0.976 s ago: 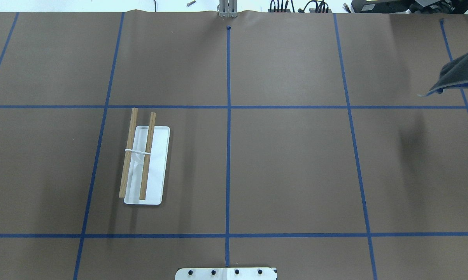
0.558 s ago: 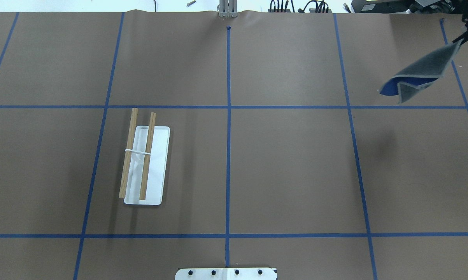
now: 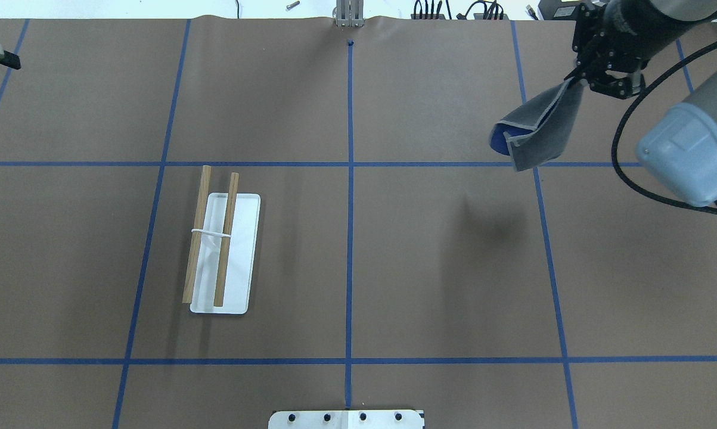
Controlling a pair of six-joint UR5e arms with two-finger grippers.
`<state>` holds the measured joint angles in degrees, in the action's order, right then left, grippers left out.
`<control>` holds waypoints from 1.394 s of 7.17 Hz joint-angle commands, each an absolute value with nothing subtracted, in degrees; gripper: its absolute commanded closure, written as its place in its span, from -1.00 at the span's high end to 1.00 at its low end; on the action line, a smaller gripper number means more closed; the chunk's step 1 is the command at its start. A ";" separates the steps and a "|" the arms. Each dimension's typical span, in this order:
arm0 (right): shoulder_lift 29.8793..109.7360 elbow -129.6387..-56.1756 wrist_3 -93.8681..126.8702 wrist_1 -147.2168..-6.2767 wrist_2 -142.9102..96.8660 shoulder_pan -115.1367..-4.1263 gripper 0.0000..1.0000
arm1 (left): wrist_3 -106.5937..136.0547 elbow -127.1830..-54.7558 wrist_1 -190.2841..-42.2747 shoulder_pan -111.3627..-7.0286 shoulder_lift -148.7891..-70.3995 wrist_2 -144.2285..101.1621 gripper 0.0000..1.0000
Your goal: Hang towel on rack
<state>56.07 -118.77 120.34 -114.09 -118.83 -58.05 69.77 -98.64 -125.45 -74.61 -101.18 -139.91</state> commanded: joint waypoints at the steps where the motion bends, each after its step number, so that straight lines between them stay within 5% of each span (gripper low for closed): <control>1: 50.73 -118.22 132.15 -114.08 -111.39 -49.95 -1.00 | 101.88 -98.27 -138.03 -68.76 -104.65 -139.83 0.96; 4: 44.50 -115.42 139.73 -112.68 -109.00 -46.77 -1.00 | 134.85 -99.40 -142.11 -61.81 -113.27 -139.31 0.96; 10: 34.82 -108.48 147.20 -111.89 -103.01 -40.61 -1.00 | 148.35 -102.57 -142.38 -49.58 -118.04 -127.98 0.96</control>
